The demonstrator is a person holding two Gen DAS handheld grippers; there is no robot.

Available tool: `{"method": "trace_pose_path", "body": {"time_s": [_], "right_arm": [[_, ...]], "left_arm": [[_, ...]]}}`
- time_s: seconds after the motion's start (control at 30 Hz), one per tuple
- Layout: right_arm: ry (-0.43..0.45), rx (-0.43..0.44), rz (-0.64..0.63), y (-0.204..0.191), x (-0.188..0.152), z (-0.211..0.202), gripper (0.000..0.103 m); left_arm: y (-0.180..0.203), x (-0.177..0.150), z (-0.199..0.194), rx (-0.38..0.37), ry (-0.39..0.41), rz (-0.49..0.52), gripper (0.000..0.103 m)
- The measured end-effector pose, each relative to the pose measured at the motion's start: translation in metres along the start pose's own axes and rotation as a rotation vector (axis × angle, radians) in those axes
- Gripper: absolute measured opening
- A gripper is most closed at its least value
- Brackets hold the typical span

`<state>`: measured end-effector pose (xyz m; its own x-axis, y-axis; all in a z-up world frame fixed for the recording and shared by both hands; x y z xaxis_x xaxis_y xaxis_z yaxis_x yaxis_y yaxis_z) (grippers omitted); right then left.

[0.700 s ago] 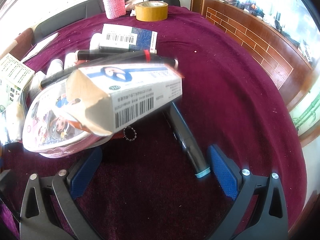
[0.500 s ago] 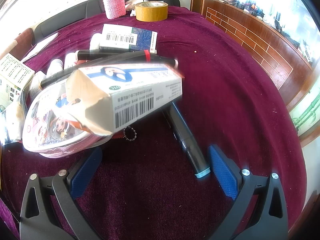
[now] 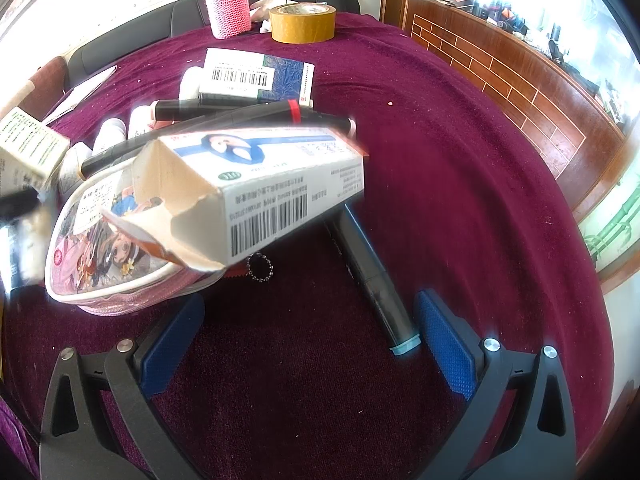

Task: Organize objects
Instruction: 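Grasp the white medicine box with the left tool while the right tool grasps the black snack bag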

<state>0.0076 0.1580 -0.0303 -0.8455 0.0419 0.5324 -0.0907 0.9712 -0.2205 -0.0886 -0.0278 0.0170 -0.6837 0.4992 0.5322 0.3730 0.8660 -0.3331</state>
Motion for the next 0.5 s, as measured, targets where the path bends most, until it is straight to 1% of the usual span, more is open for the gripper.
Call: {"method": "trace_pose_path", "body": {"time_s": [0.03, 0.07, 0.13, 0.23, 0.3, 0.37, 0.43, 0.5], "right_arm": [[0.000, 0.000, 0.000, 0.000, 0.000, 0.000, 0.103], [0.000, 0.000, 0.000, 0.000, 0.000, 0.000, 0.103], [0.000, 0.001, -0.001, 0.001, 0.000, 0.000, 0.103], [0.000, 0.001, -0.001, 0.001, 0.000, 0.000, 0.103], [0.000, 0.001, -0.001, 0.001, 0.000, 0.000, 0.103], [0.000, 0.001, -0.001, 0.001, 0.000, 0.000, 0.103], [-0.002, 0.002, -0.002, 0.000, 0.000, 0.000, 0.103], [-0.025, 0.019, -0.010, 0.000, -0.001, -0.002, 0.103]], "left_arm": [[0.000, 0.000, -0.005, -0.013, 0.009, -0.021, 0.059], [-0.002, -0.001, -0.012, -0.046, 0.004, -0.052, 0.037], [-0.003, -0.005, -0.028, -0.070, 0.020, -0.100, 0.036], [-0.005, -0.005, -0.051, -0.056, 0.072, -0.138, 0.036], [-0.015, -0.010, -0.076, -0.077, 0.119, -0.217, 0.036], [-0.025, -0.015, -0.097, -0.062, 0.163, -0.270, 0.036], [-0.035, -0.026, -0.125, -0.064, 0.217, -0.327, 0.036], [-0.046, -0.039, -0.146, -0.048, 0.251, -0.376, 0.036]]}}
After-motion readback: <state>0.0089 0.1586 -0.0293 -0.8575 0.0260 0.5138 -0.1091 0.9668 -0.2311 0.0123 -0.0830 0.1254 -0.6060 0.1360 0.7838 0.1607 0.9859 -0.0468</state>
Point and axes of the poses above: each gripper's, at about its wrist camera, not at the fingertips, and z roughly the way its jaws point, y to its right, x to its top, the point moved 5 cm from there along z, roughly the way its jaws point, and after that the axes turned 15 degrees about x, right-handed, at the moved point
